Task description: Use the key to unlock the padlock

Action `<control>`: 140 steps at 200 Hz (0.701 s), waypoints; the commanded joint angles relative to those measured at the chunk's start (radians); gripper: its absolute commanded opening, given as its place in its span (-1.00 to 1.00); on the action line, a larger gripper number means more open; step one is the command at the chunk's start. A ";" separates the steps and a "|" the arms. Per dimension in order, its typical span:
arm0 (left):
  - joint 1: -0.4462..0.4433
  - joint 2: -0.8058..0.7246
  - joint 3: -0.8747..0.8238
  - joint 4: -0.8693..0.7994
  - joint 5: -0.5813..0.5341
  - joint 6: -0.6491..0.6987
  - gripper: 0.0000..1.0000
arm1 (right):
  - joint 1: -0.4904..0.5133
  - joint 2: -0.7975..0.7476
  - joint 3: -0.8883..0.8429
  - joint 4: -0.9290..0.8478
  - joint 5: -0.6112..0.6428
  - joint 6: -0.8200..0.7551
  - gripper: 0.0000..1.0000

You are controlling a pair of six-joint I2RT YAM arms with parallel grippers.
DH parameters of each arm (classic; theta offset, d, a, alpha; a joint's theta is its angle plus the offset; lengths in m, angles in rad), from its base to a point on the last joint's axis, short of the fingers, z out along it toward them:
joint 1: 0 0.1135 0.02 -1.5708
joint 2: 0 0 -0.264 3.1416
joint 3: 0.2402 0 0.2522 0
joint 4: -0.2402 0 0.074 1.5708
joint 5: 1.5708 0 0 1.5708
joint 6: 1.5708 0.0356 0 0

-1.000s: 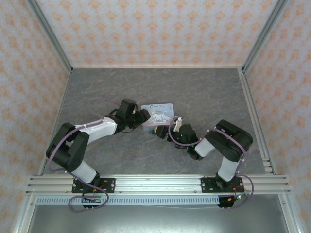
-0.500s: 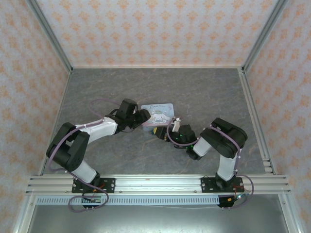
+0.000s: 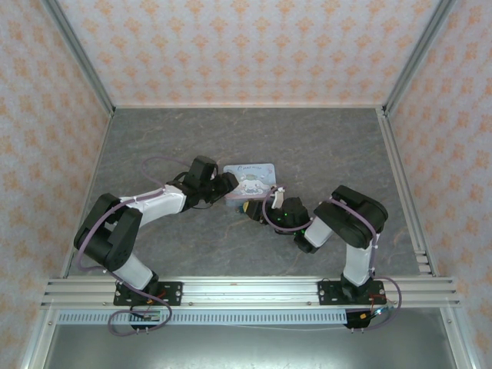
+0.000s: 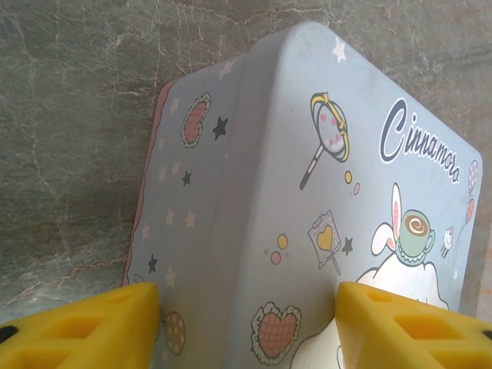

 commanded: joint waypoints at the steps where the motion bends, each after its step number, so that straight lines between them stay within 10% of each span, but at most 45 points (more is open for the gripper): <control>1: -0.015 0.039 -0.009 -0.103 -0.020 -0.004 0.23 | -0.003 0.024 0.031 0.042 -0.030 0.009 -0.15; 140: -0.016 0.026 -0.019 -0.110 -0.030 -0.004 0.23 | -0.003 0.028 0.026 -0.006 0.031 0.024 -0.92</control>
